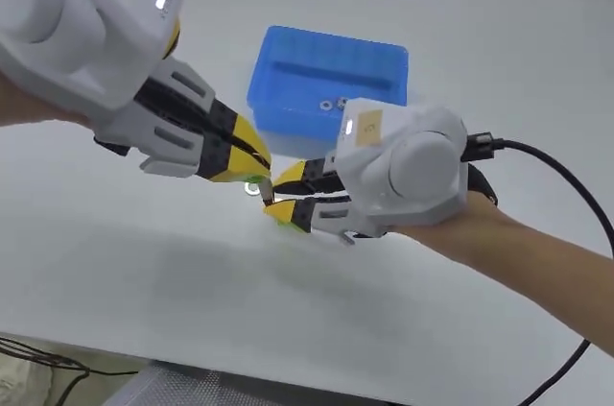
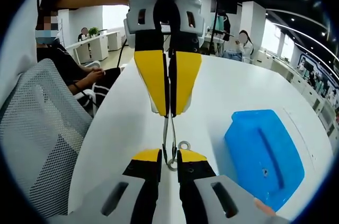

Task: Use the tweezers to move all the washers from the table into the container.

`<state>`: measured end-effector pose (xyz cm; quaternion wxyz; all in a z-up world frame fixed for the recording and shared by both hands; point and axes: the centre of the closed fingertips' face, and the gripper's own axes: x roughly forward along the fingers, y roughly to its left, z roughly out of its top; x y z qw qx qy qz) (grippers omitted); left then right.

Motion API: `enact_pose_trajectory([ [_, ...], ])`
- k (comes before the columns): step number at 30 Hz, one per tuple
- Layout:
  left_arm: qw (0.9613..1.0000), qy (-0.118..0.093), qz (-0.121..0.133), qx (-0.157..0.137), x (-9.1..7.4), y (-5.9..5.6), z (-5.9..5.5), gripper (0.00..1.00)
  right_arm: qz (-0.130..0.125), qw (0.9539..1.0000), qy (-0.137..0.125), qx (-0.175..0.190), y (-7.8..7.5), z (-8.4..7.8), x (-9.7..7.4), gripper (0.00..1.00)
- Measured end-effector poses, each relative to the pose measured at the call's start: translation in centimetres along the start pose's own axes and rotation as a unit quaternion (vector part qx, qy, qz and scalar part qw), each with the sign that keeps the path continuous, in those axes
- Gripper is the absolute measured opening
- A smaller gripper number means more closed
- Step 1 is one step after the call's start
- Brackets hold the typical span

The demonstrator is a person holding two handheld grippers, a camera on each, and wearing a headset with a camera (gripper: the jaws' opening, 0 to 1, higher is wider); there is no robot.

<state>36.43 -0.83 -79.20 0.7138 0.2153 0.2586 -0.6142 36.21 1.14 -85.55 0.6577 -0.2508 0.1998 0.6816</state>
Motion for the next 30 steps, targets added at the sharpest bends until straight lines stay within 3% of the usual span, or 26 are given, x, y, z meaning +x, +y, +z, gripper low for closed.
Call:
enact_pose_trajectory([
  [24, 0.9999, -0.011, -0.006, 0.002, 0.3, -0.2, 0.5, 0.06, -0.009, 0.9998, -0.015, 0.006, 0.2, 0.8, -0.4, 0.10],
  [30, 0.9998, -0.018, 0.000, 0.008, -0.6, -0.1, 1.5, 0.06, -0.016, 0.9997, -0.020, -0.005, -0.2, 1.8, -1.2, 0.10],
])
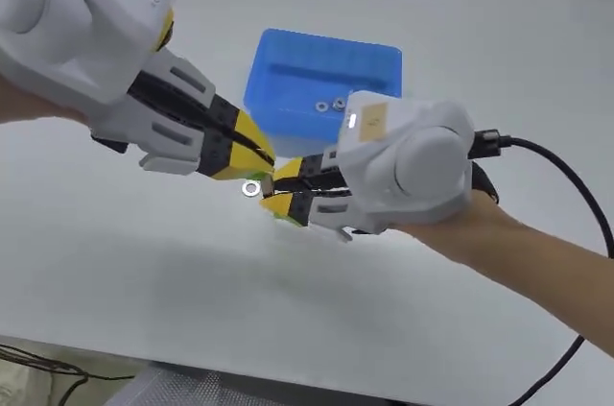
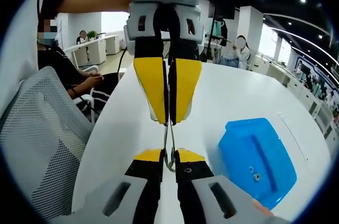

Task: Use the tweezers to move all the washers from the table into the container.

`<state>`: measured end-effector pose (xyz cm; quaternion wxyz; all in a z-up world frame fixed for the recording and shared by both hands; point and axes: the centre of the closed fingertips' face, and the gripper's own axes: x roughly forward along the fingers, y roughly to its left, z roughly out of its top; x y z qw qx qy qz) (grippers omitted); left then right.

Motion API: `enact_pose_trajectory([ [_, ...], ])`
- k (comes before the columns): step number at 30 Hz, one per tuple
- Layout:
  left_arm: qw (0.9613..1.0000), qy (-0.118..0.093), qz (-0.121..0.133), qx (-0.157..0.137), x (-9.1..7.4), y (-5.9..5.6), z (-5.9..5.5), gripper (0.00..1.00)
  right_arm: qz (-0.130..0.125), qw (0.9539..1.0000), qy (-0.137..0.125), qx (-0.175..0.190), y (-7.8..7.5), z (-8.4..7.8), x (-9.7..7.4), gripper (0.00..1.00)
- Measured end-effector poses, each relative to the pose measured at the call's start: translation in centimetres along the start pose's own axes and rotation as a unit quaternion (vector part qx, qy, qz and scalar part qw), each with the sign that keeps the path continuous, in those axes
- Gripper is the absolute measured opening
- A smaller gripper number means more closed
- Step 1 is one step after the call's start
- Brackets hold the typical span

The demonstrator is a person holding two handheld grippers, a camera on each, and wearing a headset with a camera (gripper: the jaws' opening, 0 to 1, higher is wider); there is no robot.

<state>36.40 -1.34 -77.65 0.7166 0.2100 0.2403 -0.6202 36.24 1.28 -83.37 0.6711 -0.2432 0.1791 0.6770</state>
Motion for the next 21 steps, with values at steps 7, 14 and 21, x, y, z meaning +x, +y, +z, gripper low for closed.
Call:
enact_pose_trajectory([
  [7, 0.9997, -0.006, 0.005, 0.025, -1.2, 0.9, 2.5, 0.06, -0.016, 0.9996, -0.008, -0.020, -1.5, 1.9, -1.7, 0.10],
  [14, 0.9975, -0.022, 0.023, 0.064, -2.5, 2.8, 6.2, 0.06, -0.045, 0.9977, -0.013, -0.049, -4.5, 4.0, -4.3, 0.10],
  [21, 0.9945, -0.028, 0.042, 0.092, -3.4, 5.1, 8.6, 0.06, -0.069, 0.9951, -0.019, -0.068, -7.4, 5.7, -5.9, 0.10],
])
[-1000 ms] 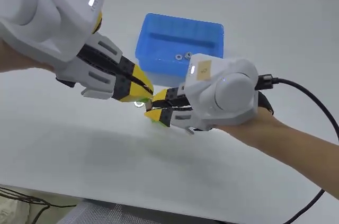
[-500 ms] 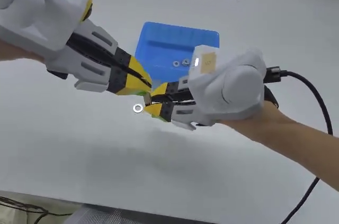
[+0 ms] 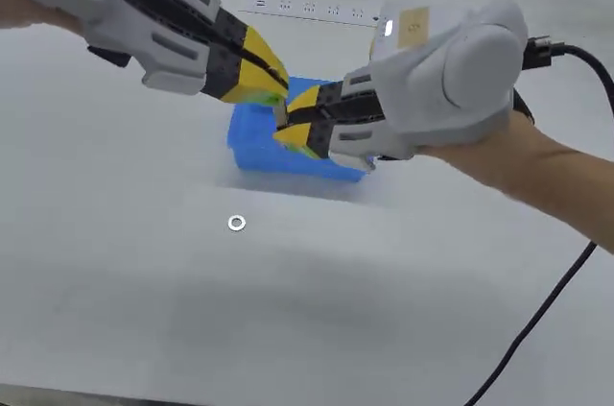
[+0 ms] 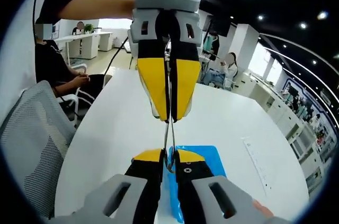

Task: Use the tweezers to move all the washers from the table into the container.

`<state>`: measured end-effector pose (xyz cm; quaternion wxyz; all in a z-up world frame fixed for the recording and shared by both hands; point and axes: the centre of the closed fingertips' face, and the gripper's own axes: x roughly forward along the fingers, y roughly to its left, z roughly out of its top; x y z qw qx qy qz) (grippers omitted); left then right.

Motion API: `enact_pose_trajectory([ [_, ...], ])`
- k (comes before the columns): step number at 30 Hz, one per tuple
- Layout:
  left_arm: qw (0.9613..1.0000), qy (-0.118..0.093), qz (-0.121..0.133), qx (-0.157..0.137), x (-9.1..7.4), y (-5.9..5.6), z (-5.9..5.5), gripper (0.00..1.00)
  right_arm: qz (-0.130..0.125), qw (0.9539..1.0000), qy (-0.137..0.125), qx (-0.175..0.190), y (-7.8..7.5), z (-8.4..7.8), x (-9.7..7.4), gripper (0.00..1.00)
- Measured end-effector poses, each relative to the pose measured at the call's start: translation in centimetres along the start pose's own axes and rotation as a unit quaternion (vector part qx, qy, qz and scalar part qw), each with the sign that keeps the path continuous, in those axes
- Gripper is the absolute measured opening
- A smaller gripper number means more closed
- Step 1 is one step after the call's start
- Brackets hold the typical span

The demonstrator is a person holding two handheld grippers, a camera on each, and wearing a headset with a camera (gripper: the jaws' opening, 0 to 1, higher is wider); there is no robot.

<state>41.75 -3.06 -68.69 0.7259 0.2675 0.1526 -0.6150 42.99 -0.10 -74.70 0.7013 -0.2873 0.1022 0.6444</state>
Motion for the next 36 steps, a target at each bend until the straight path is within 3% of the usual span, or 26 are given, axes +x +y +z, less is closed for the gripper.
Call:
enact_pose_trajectory([
  [6, 0.9999, 0.003, 0.006, 0.013, 0.4, 1.9, -0.3, 0.06, -0.012, 0.9999, 0.000, 0.002, -2.0, -0.4, 0.4, 0.10],
  [17, 0.9999, 0.013, 0.001, 0.000, 3.2, 4.5, -3.5, 0.06, -0.006, 0.9995, 0.019, 0.024, -4.0, -4.4, 2.3, 0.10],
  [28, 0.9989, 0.032, -0.013, -0.032, 5.8, 5.8, -7.6, 0.06, 0.017, 0.9977, 0.037, 0.054, -4.5, -8.2, 5.3, 0.10],
  [36, 0.9981, 0.034, -0.019, -0.047, 6.6, 6.0, -8.7, 0.06, 0.021, 0.9964, 0.043, 0.070, -4.4, -9.3, 5.9, 0.10],
])
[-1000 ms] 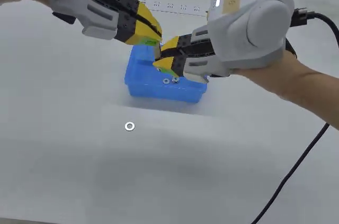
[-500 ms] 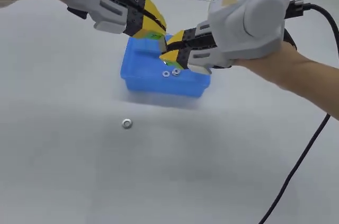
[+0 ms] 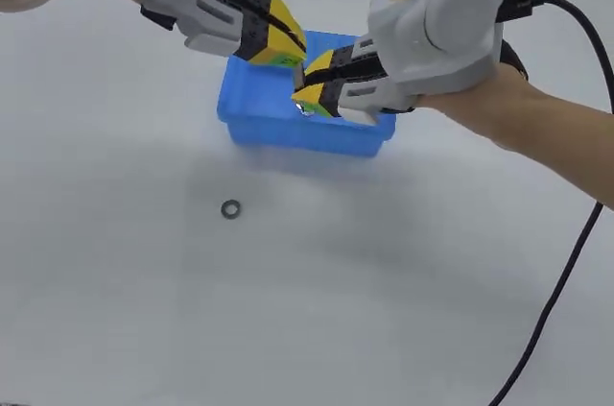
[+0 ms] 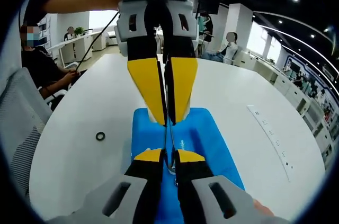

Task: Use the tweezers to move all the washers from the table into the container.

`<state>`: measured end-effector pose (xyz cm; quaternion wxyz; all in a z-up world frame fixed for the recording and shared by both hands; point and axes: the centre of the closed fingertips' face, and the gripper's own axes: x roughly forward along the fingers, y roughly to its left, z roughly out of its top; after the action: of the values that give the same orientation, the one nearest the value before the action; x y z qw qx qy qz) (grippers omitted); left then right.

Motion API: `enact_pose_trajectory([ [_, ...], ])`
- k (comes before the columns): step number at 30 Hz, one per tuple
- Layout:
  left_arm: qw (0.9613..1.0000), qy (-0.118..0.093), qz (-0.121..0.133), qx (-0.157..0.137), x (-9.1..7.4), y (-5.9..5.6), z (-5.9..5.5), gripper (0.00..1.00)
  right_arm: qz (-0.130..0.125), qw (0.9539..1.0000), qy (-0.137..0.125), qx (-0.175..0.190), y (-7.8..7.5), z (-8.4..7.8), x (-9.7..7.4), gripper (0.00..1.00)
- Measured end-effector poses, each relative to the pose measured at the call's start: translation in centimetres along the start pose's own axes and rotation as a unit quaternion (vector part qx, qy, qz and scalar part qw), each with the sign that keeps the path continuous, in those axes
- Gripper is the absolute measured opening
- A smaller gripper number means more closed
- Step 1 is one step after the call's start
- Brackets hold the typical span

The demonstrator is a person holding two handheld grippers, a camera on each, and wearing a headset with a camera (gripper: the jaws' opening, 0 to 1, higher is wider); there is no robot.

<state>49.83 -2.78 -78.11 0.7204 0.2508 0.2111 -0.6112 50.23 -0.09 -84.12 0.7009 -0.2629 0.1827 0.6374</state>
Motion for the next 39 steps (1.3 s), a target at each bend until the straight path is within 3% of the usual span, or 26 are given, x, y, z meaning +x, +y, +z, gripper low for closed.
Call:
enact_pose_trajectory([
  [12, 1.0000, 0.001, -0.009, 0.002, 0.3, -0.4, 0.4, 0.06, -0.003, 1.0000, 0.003, 0.004, 0.1, -0.3, -0.3, 0.10],
  [20, 1.0000, -0.002, -0.002, 0.008, -0.3, -0.5, 1.0, 0.06, -0.012, 0.9999, -0.003, 0.002, 0.0, 0.3, -0.6, 0.11],
  [30, 0.9996, -0.009, 0.005, 0.026, -2.3, -1.4, 3.5, 0.06, -0.026, 0.9994, -0.019, -0.013, 0.3, 3.0, -2.4, 0.11],
  [39, 0.9985, -0.012, 0.016, 0.051, -5.0, -3.9, 5.6, 0.06, -0.031, 0.9983, -0.032, -0.038, 2.6, 6.0, -4.2, 0.11],
])
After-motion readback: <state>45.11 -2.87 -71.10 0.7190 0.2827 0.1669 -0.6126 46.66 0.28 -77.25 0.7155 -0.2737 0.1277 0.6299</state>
